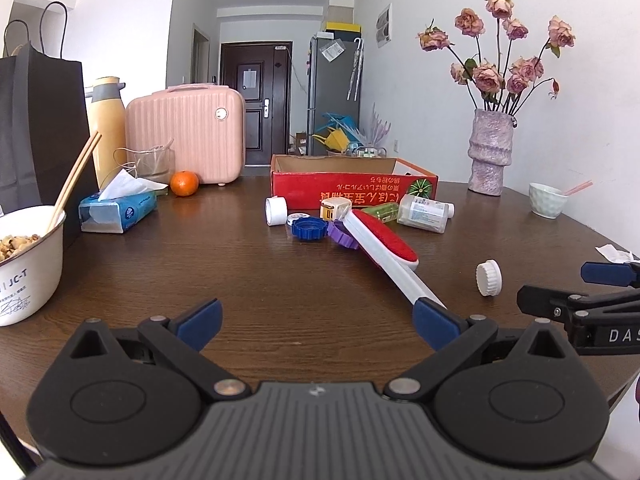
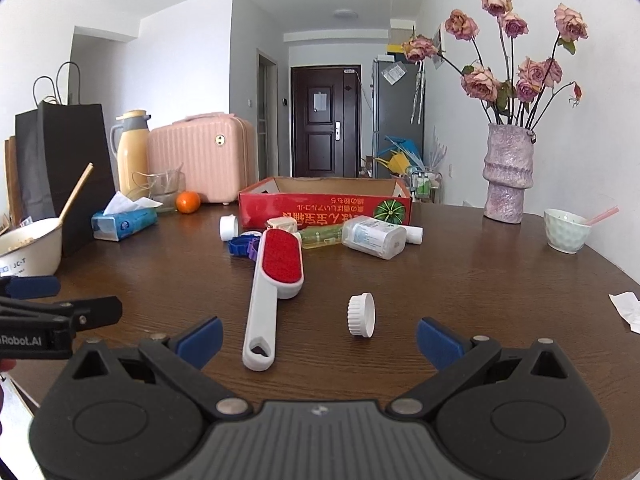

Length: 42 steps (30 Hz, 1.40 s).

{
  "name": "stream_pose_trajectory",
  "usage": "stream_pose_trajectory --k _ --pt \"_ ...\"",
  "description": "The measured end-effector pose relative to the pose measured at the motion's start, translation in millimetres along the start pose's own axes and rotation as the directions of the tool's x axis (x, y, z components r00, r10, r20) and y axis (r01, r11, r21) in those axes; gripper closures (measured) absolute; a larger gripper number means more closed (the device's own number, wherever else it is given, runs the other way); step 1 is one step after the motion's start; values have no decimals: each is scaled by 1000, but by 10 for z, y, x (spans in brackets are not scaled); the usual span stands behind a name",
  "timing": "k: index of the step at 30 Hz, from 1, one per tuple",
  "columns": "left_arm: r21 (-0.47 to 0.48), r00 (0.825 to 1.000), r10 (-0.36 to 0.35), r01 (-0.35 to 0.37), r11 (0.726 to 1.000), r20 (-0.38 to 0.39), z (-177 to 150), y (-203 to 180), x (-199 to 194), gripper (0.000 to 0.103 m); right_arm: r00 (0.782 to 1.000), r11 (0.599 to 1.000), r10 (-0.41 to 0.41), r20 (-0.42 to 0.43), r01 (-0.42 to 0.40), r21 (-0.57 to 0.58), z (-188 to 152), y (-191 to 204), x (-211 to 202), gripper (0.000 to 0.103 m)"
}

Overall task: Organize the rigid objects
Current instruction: 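Reach the right tool to the white bottle cap and close on it, then grasp the red-and-white lint brush with the left tool while the right tool holds the cap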

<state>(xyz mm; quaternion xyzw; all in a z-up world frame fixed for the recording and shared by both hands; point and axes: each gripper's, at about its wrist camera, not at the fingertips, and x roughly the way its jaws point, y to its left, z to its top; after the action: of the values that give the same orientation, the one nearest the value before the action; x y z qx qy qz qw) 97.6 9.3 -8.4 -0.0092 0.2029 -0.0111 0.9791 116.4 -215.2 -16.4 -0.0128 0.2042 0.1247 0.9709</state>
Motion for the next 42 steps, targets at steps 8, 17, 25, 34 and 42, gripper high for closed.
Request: stream_pose_trajectory --k 8,17,25,34,42 --pt "-5 1000 9 -9 1000 -26 92 22 316 0 999 1000 -16 -42 15 -13 88 -62 359 0" --pt "-20 999 22 -23 1000 -48 213 31 645 0 996 999 -39 -84 37 -23 175 -161 713 2" --pt "-15 998 19 -20 1000 -58 281 -34 854 0 989 998 -43 -142 37 -48 220 -193 1020 18" --pt "-22 997 22 -24 999 -80 284 -48 966 0 974 999 -27 -227 18 -44 223 -236 1258 79" --pt "-20 996 34 -35 999 -80 295 -72 965 0 979 1000 -11 -203 6 -26 246 -297 1237 89"
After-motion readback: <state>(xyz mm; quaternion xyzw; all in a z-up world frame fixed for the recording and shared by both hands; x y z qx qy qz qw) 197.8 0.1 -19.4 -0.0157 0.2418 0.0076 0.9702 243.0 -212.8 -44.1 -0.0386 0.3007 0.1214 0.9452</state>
